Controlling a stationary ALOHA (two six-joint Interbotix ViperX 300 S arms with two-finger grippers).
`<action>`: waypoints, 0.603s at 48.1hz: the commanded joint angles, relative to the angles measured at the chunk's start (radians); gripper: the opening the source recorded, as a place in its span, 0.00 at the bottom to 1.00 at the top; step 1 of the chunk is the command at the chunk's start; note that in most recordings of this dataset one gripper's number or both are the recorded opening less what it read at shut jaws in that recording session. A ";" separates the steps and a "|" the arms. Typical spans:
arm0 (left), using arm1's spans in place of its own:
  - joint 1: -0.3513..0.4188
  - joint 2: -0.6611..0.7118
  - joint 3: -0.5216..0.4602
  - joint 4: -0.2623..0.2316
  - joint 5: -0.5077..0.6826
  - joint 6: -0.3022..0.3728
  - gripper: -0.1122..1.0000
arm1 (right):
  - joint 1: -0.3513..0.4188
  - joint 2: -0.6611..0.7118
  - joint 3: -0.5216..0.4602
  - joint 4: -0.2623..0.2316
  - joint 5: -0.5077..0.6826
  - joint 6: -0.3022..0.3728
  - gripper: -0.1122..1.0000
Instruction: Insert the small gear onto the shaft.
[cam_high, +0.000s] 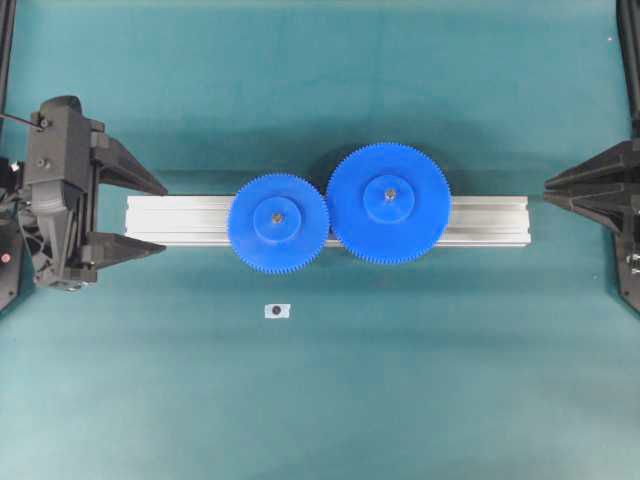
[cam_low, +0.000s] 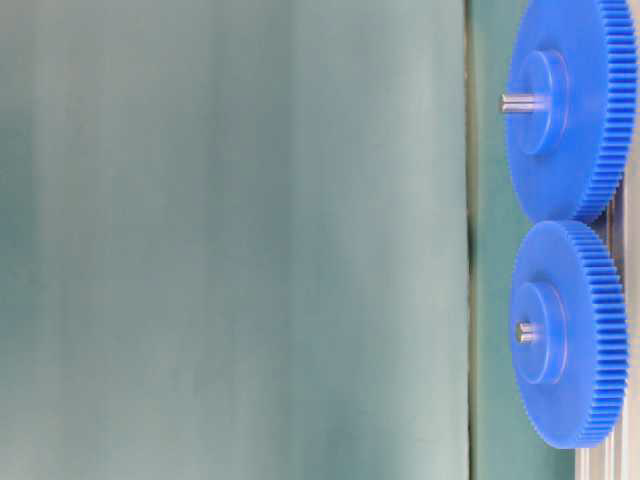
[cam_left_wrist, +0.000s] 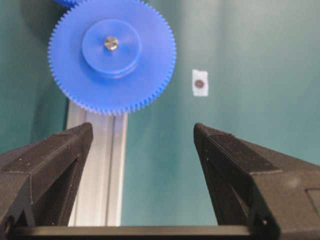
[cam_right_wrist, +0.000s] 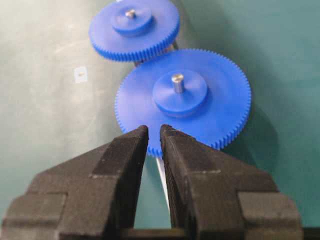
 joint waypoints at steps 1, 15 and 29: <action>-0.003 -0.002 -0.008 0.002 -0.014 0.000 0.83 | -0.003 0.008 -0.017 0.000 -0.005 0.008 0.35; -0.003 -0.002 0.005 0.002 -0.048 0.003 0.83 | -0.012 0.008 -0.012 -0.002 -0.005 0.008 0.35; -0.005 -0.003 0.009 0.002 -0.049 0.003 0.83 | -0.018 0.008 -0.012 0.000 -0.005 0.008 0.35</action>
